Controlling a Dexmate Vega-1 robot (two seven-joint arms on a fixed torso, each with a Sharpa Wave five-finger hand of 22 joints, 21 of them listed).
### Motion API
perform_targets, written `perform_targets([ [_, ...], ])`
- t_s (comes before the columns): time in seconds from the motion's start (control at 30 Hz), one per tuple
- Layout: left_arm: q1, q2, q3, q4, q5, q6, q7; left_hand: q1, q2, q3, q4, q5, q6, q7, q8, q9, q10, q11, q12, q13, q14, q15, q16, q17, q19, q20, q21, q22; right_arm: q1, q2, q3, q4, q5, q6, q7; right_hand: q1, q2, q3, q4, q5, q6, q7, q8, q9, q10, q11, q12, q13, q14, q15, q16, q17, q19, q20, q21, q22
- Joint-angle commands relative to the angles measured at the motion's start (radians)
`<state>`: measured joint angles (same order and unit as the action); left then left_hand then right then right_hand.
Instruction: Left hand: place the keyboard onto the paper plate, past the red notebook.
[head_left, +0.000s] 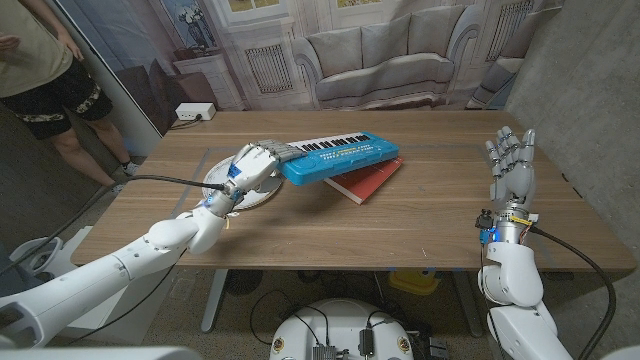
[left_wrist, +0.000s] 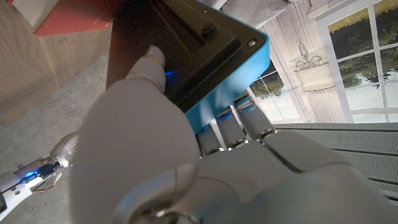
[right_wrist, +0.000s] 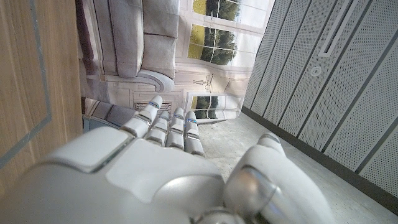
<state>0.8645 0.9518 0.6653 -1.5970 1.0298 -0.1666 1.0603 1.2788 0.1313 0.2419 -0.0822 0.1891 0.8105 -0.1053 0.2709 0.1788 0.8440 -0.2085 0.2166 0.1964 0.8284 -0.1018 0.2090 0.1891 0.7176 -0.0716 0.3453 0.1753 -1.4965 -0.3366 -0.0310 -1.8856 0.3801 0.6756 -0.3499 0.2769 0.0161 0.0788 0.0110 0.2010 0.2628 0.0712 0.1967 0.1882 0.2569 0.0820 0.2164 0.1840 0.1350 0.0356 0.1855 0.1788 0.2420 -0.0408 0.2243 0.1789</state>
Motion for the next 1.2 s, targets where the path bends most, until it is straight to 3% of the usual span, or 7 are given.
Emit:
perform_targets([
  [0.03,-0.015,-0.002,-0.012,-0.011,0.018,0.026,0.034,-0.002,0.004,0.011,0.003,-0.002,0.090,-0.017,0.020,0.005,0.000,0.005,-0.004,-0.001,-0.003,-0.120,-0.002,0.001,0.007,-0.077,0.003,0.003,-0.007,-0.001,0.006,-0.006,0.002,0.000,0.006,-0.001,0.003,-0.003,-0.002,0.001,0.004,0.002,0.002,0.006,0.008,0.002,-0.002,0.003,0.010,0.000,0.001,0.004,0.014,-0.004,-0.002,0.005],
  [0.37,-0.031,-0.026,-0.019,-0.007,0.029,0.041,0.057,-0.002,0.004,0.015,0.003,-0.002,0.107,-0.017,0.018,0.005,0.010,0.005,-0.007,-0.001,0.003,-0.120,-0.004,0.001,0.011,-0.078,0.002,0.003,-0.015,-0.001,0.012,-0.007,0.005,0.003,0.010,0.000,0.004,-0.003,-0.002,0.001,0.008,0.000,0.003,0.006,0.009,0.004,-0.001,0.003,0.011,0.000,0.001,0.004,0.015,-0.004,-0.003,0.005],
  [0.97,0.011,-0.125,-0.131,0.021,0.083,-0.002,0.057,-0.004,0.002,0.020,0.004,-0.002,0.125,-0.014,0.014,0.006,0.021,0.005,-0.012,0.000,0.018,-0.120,-0.004,0.002,0.022,-0.076,0.001,0.003,-0.019,-0.008,0.020,-0.013,0.013,-0.016,0.012,0.001,0.005,-0.005,-0.004,0.001,0.009,0.000,0.003,0.006,0.008,0.003,-0.001,0.003,0.012,-0.001,0.001,0.004,0.018,-0.003,-0.006,0.005],
  [1.2,0.021,-0.136,-0.149,0.023,0.086,-0.009,0.057,-0.005,0.001,0.021,0.004,-0.003,0.125,-0.012,0.010,0.006,0.023,0.006,-0.014,0.000,0.018,-0.120,-0.007,0.002,0.022,-0.076,-0.001,0.003,-0.017,-0.013,0.022,-0.025,0.010,-0.036,0.006,0.001,0.006,-0.005,-0.004,0.001,0.009,0.000,0.003,0.006,0.009,0.002,-0.001,0.003,0.012,-0.001,0.001,0.004,0.019,-0.003,-0.006,0.005],
])
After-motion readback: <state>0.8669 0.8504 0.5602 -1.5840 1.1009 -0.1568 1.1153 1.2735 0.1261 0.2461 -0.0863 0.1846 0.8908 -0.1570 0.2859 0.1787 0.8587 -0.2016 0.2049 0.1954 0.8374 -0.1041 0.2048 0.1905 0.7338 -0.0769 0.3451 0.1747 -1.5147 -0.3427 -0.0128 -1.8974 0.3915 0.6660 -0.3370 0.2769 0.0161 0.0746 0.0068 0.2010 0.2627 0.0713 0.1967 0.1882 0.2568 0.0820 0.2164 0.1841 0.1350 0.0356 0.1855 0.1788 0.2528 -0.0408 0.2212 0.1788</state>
